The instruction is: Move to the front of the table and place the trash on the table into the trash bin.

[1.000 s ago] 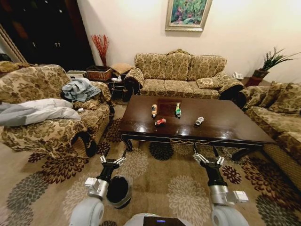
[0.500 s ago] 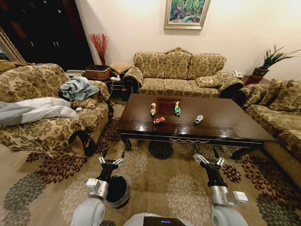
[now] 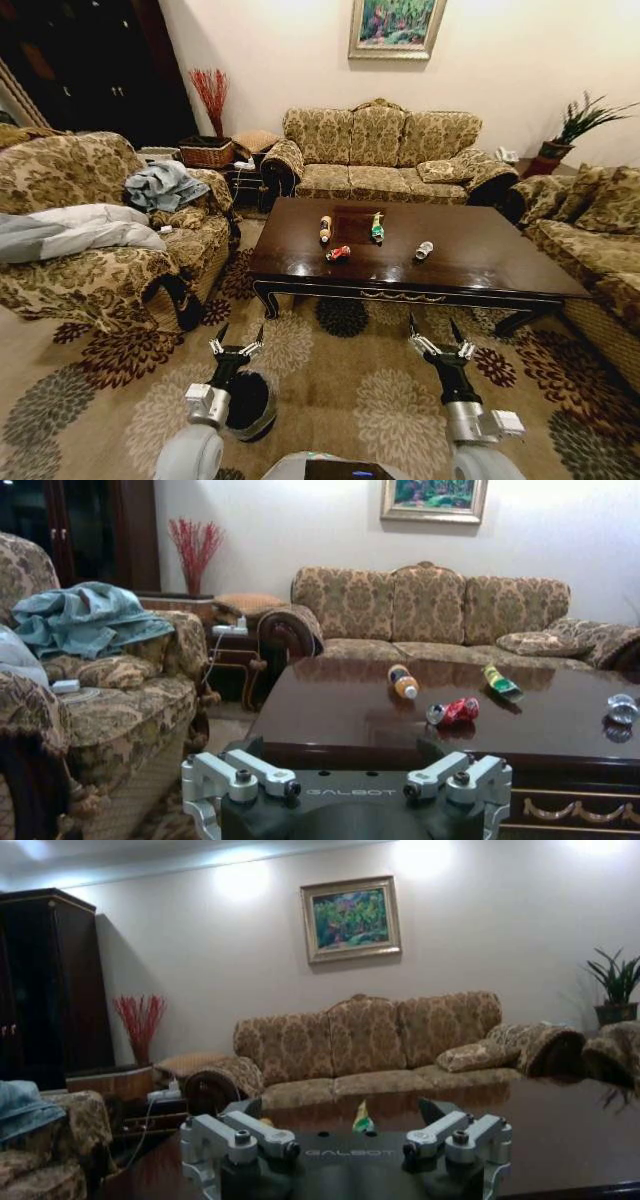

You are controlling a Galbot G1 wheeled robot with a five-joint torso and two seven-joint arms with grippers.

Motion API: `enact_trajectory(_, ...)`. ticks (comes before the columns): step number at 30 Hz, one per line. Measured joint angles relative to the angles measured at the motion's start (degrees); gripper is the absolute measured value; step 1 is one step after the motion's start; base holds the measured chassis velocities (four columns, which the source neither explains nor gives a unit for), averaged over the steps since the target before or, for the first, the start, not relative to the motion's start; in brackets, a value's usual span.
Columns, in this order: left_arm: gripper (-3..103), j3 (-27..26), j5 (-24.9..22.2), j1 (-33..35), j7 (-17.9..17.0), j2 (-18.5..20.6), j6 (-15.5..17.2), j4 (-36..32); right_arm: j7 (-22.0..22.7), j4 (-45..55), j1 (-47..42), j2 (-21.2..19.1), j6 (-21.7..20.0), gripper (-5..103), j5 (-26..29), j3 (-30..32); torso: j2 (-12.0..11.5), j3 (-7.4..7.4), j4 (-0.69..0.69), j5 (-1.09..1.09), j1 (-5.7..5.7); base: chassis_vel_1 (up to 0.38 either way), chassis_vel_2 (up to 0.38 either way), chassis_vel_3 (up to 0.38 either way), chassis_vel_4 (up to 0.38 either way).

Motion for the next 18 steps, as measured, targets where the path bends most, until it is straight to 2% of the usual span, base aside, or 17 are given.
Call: enact_trajectory(18,100,1.14,1.40,0.14,0.22,0.15,0.55,0.16,0.36,0.87,-0.61,0.17,-1.37,100,-0.58,-0.16,-3.83,-2.03,0.00,0.00,-1.83,0.000,0.000,0.000,0.000)
